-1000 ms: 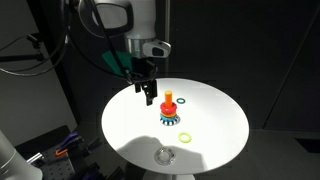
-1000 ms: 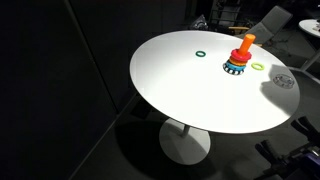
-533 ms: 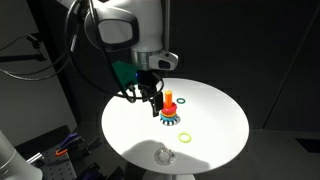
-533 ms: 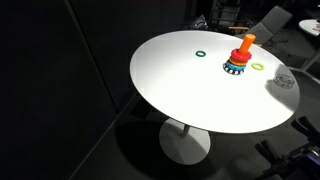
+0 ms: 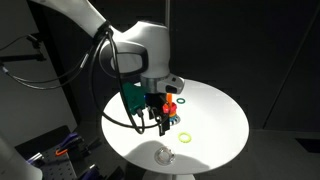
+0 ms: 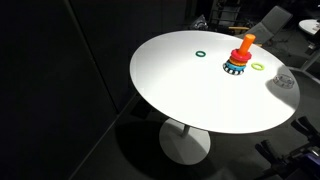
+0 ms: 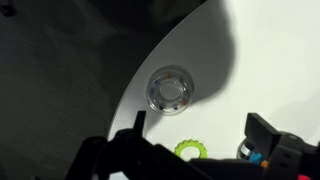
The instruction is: Put the clear ring on the wooden stand.
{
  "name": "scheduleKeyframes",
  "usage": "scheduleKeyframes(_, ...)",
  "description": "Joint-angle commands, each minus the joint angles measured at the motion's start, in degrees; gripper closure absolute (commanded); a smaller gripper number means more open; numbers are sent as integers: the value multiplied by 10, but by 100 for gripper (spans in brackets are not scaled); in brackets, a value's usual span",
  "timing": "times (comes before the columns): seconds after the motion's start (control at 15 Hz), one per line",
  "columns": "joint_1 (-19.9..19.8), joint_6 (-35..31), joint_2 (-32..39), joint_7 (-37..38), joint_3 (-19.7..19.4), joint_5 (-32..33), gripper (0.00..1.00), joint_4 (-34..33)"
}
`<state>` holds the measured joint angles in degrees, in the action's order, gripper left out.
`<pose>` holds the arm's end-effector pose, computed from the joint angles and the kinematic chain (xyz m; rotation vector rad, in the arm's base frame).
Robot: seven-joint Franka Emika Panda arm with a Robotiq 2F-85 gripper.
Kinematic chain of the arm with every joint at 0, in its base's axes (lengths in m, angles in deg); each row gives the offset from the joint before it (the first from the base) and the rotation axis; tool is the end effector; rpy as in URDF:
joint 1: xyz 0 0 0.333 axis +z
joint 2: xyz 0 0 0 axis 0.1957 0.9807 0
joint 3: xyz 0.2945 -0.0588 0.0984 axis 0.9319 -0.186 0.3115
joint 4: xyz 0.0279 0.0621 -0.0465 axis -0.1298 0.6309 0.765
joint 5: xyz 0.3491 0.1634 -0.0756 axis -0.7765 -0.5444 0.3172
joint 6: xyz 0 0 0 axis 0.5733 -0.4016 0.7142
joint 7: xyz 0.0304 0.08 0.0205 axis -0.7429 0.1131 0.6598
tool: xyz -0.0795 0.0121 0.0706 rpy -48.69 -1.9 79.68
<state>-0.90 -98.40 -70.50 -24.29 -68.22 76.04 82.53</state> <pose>0.4259 -0.2156 0.2864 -3.0885 0.5205 0.0039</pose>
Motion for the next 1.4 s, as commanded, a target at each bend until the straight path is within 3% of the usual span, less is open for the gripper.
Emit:
scheduleKeyframes(0.0, -7, -49, 52, -4, 6, -9, 0, -13)
scheduleKeyframes(0.4, -11, -122, 140, 9, 18, -18, 0, -32)
scheduleKeyframes(1.33, -15, -146, 255, 33, 37, -23, 0, -107)
